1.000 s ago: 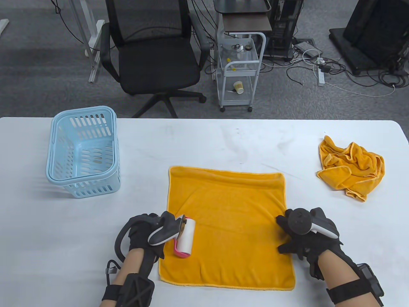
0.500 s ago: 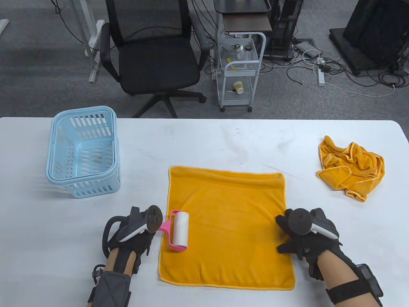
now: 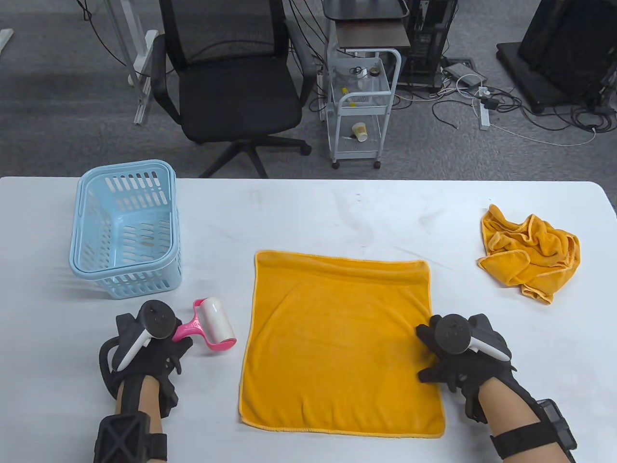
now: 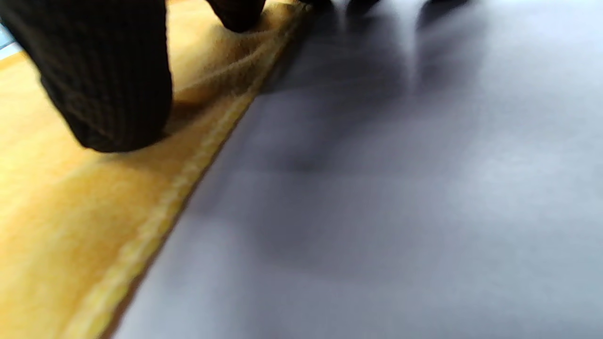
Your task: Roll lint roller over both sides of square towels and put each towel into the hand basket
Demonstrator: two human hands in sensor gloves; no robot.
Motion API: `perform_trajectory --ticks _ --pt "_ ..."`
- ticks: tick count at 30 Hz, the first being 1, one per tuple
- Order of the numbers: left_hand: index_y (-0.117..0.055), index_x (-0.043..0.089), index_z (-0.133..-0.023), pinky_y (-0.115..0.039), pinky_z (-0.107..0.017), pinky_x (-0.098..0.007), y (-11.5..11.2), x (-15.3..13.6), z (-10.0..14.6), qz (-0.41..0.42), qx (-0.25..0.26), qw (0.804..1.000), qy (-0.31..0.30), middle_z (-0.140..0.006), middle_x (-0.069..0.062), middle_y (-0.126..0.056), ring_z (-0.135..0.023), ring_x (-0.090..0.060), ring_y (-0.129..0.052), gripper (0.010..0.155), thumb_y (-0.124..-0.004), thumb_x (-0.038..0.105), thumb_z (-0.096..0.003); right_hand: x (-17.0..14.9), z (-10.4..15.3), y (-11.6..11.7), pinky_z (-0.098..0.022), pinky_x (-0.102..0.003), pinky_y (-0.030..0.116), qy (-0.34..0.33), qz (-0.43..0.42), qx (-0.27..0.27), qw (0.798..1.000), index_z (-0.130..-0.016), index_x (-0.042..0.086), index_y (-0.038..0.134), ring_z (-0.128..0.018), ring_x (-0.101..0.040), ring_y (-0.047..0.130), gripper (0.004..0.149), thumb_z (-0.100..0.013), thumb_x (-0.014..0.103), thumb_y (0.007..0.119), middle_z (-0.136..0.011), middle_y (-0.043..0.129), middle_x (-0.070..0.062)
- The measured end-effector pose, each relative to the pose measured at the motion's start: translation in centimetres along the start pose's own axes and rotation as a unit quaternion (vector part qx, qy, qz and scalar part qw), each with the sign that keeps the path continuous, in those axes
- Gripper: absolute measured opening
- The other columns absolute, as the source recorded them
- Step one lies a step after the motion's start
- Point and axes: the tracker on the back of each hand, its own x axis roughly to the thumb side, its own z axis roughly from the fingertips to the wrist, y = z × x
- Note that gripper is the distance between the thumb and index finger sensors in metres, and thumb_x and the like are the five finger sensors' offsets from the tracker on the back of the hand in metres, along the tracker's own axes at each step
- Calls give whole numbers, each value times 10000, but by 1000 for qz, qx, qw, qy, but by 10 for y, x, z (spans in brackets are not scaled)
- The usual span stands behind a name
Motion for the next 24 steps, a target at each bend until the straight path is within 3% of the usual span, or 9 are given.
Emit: perform_trajectory --ticks 10,14,17,21,24 --pt "-701 311 -986 -644 -710 -632 -11 -4 -8 -42 -26 998 39 -1146 -112 -640 -1012 -438 -746 594 -899 444 -442 -1 0 -1 -694 -736 391 -3 1 3 1000 -1147 210 352 -1056 -505 228 975 -430 566 910 -1167 216 -191" --pt "-657 278 -1033 -622 -708 -652 2 -2 1 -36 -18 999 32 -1165 -134 -600 -1027 -472 -710 714 -944 469 -408 -1 -1 -1 -694 -736 393 -4 -3 6 1000 -1147 211 359 -1056 -506 230 971 -430 566 910 -1168 219 -189" --pt "-639 260 -1052 -622 -704 -659 24 5 19 -28 15 999 11 -1175 -146 -583 -1028 -489 -700 756 -955 488 -405 -2 -1 -2 -693 -737 394 -4 -7 8 1000 -1148 207 364 -1057 -505 235 970 -432 565 910 -1168 225 -193" --pt "-560 269 -1089 -622 -714 -653 49 51 44 -54 66 995 -60 -1193 -135 -545 -1044 -482 -685 801 -907 554 -425 -2 -1 -3 -694 -737 396 -5 -8 8 1000 -1148 207 369 -1056 -509 238 968 -431 564 912 -1169 229 -192" --pt "-492 279 -1113 -598 -730 -661 52 103 57 -21 49 984 -172 -1211 -122 -509 -1065 -477 -655 827 -877 575 -443 -2 -1 -4 -693 -737 400 -7 -11 5 1000 -1148 202 376 -1057 -514 252 966 -430 562 914 -1169 242 -203"
